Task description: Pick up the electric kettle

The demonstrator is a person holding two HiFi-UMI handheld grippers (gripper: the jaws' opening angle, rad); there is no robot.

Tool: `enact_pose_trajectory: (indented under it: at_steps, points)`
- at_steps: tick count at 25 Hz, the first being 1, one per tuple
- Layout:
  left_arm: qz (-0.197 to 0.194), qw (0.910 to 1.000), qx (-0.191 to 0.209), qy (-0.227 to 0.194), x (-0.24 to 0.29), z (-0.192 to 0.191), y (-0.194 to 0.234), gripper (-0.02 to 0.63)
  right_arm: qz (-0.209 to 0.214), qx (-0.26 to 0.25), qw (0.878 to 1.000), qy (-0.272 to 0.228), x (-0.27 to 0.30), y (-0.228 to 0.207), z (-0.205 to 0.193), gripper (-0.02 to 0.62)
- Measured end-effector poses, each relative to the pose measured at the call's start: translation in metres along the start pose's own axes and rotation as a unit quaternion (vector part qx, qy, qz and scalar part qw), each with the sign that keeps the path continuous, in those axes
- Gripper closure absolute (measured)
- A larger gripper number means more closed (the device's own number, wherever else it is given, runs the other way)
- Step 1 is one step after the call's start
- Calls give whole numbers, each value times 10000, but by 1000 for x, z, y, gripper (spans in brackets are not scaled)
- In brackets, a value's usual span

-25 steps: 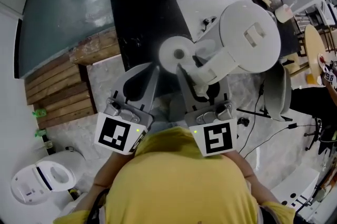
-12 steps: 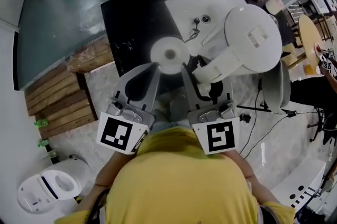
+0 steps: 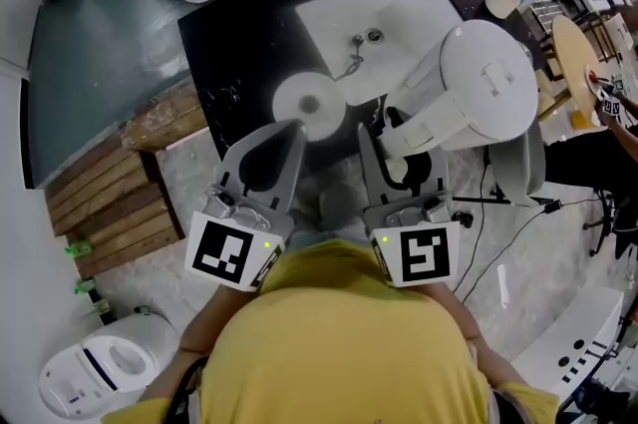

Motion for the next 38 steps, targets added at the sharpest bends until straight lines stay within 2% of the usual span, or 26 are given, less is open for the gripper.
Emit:
enact_pose_trajectory:
  at_steps: [6, 20, 38]
  points:
    - [-31, 10000, 74, 2, 5, 1, -8, 598, -78, -144, 9998, 78, -11, -12, -4, 454]
    - [10, 9999, 119, 92, 4, 0, -12, 598, -339, -109, 9993, 136, -20, -25, -10, 454]
    - [36, 9998, 86, 165, 2, -3, -9, 598, -360, -150, 9991, 162, -17, -27, -11, 449]
Point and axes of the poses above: the fingertips, and each gripper's own axes: x forward along the fingers, y to its left, z out of its top, the point moved 8 cm from there along -x, backward along the fingers, and after that the axes turned 10 degrees about x, right-handed, at the moved point
